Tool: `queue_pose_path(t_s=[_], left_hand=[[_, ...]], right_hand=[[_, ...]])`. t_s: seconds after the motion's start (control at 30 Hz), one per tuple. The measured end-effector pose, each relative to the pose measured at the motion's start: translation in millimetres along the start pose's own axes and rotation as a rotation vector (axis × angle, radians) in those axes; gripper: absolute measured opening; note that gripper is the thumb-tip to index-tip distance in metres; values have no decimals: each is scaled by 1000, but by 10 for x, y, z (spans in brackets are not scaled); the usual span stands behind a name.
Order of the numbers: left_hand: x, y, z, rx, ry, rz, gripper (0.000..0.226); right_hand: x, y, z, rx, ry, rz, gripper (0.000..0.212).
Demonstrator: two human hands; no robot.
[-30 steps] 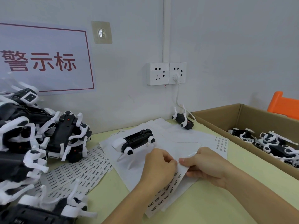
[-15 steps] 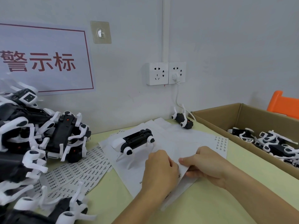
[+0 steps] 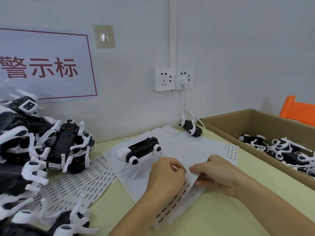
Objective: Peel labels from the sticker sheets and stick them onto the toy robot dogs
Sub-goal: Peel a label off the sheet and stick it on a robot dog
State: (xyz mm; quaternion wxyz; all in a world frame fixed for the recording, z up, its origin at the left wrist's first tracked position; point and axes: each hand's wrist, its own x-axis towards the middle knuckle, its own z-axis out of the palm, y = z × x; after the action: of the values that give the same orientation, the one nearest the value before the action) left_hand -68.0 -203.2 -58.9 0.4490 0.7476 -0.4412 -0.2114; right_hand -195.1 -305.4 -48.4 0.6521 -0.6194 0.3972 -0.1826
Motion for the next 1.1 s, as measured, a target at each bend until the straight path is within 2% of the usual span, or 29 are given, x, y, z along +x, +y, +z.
queue_pose_path(t_s=[0.13, 0.3, 0.6, 0.87, 1.1], left_hand=[[46, 12, -115, 27, -81, -45, 37], [50, -14, -205, 131, -146, 0, 44], [109, -121, -162, 162, -105, 68, 20], [83, -163, -104, 209, -160, 152, 25], [72, -173, -106, 298, -144, 238, 9]], right_hand=[[13, 11, -11, -8, 8, 19, 17], [13, -2, -10, -14, -14, 27, 14], [3, -11, -20, -29, -11, 44, 17], [-25, -90, -190, -84, 86, 22, 15], [-13, -53, -185, -208, 165, 11, 9]])
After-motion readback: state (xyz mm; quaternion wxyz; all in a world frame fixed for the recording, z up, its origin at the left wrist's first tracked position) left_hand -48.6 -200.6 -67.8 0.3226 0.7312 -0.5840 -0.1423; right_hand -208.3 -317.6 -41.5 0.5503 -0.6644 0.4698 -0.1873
